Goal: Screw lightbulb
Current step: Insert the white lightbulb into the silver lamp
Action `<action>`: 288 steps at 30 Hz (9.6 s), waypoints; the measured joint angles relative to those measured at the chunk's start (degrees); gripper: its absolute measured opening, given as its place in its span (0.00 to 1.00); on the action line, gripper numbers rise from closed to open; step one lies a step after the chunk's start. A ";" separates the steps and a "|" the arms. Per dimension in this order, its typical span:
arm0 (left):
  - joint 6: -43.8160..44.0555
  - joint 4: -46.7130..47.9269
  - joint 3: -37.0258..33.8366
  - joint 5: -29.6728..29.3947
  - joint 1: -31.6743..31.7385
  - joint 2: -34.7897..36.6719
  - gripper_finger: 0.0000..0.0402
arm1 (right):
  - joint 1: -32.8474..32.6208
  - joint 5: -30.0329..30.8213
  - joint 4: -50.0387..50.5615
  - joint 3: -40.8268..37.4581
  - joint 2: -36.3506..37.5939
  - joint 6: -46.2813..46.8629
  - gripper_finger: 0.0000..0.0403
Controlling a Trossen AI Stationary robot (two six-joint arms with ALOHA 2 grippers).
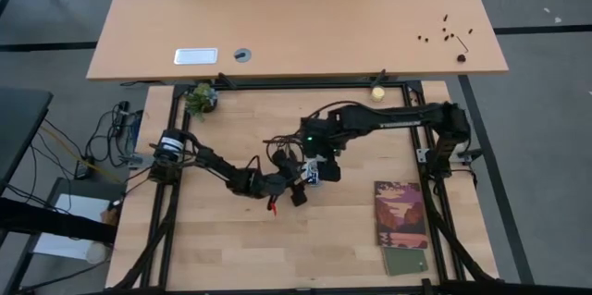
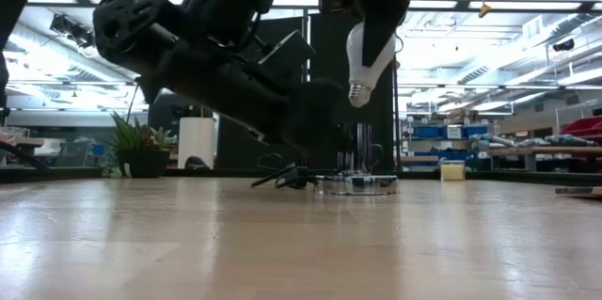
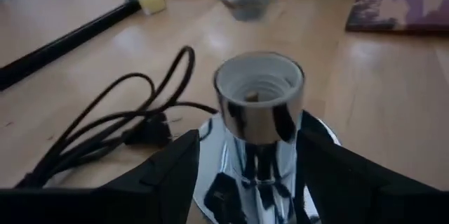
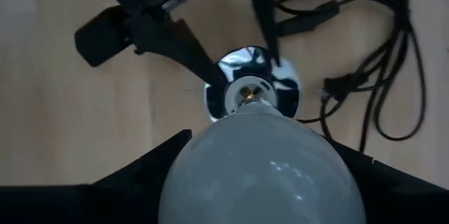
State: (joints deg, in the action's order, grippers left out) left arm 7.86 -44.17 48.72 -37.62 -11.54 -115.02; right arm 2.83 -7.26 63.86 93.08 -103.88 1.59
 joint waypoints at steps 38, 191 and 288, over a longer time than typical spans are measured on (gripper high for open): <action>-8.72 -23.50 2.63 1.88 2.91 -11.04 0.46 | 3.32 -4.50 -0.60 0.92 -1.99 -0.26 0.67; -4.18 -20.69 2.63 -0.16 3.33 -10.99 0.46 | -4.39 9.33 -1.66 3.37 -8.09 -39.98 0.97; -3.01 -21.51 2.59 0.74 3.31 -10.98 0.46 | -2.67 7.93 -2.41 -0.57 -8.50 32.95 0.68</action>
State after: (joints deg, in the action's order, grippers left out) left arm 4.85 -65.68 51.31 -36.89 -8.23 -126.00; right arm 0.16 0.67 61.45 92.51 -112.38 34.53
